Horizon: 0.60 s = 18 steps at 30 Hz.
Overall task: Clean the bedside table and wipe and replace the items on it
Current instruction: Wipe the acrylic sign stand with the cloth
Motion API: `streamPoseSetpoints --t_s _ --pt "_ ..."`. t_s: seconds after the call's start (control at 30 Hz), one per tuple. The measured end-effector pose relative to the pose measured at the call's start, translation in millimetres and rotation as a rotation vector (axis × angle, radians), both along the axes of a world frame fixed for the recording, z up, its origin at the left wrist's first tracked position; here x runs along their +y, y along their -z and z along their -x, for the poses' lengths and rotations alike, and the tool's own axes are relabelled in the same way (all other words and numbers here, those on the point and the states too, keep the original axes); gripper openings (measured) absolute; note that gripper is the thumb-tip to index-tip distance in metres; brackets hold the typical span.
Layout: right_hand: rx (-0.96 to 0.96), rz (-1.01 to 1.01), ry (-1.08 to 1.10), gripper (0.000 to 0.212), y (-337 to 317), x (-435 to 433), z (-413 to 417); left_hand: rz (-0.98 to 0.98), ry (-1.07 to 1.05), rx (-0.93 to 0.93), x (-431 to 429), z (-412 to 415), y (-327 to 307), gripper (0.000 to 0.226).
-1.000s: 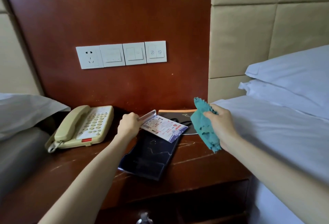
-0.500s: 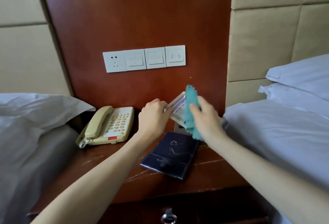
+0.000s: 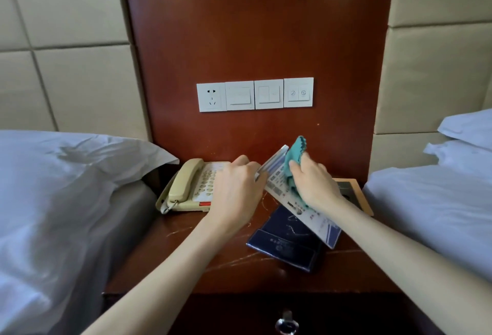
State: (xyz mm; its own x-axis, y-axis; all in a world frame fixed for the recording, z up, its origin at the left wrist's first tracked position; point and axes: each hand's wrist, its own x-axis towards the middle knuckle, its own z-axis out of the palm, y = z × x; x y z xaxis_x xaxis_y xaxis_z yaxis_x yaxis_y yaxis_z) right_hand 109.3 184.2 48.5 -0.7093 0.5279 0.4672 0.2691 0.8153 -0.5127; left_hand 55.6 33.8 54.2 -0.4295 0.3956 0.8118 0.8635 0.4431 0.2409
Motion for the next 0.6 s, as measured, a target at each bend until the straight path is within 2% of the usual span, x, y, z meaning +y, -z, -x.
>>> streamPoseSetpoints --t_s 0.07,0.17,0.3,0.4,0.5,0.6 --pt "-0.022 -0.012 0.064 0.031 -1.8 -8.1 0.0 -0.003 -0.009 0.001 -1.3 1.1 -1.8 0.025" --pt "-0.033 -0.153 0.052 0.041 8.1 -27.7 4.5 -0.022 -0.053 0.004 -1.3 5.9 -6.6 0.021" --pt "-0.052 -0.22 -0.16 0.037 25.7 -41.3 -2.3 -0.047 -0.116 0.074 -9.2 17.4 -4.8 0.013" --pt "0.018 -0.326 -0.354 0.045 43.8 -46.8 -12.3 -0.056 -0.114 -0.016 -17.8 28.3 -0.1 0.014" --pt "0.008 -0.174 -0.511 0.057 46.7 -45.5 -18.9 -0.078 -0.114 -0.037 -23.6 35.0 4.0 0.012" --pt "-0.004 -0.059 -0.505 0.059 39.1 -29.5 -21.4 -0.097 -0.084 -0.028 -26.4 32.6 5.6 0.012"
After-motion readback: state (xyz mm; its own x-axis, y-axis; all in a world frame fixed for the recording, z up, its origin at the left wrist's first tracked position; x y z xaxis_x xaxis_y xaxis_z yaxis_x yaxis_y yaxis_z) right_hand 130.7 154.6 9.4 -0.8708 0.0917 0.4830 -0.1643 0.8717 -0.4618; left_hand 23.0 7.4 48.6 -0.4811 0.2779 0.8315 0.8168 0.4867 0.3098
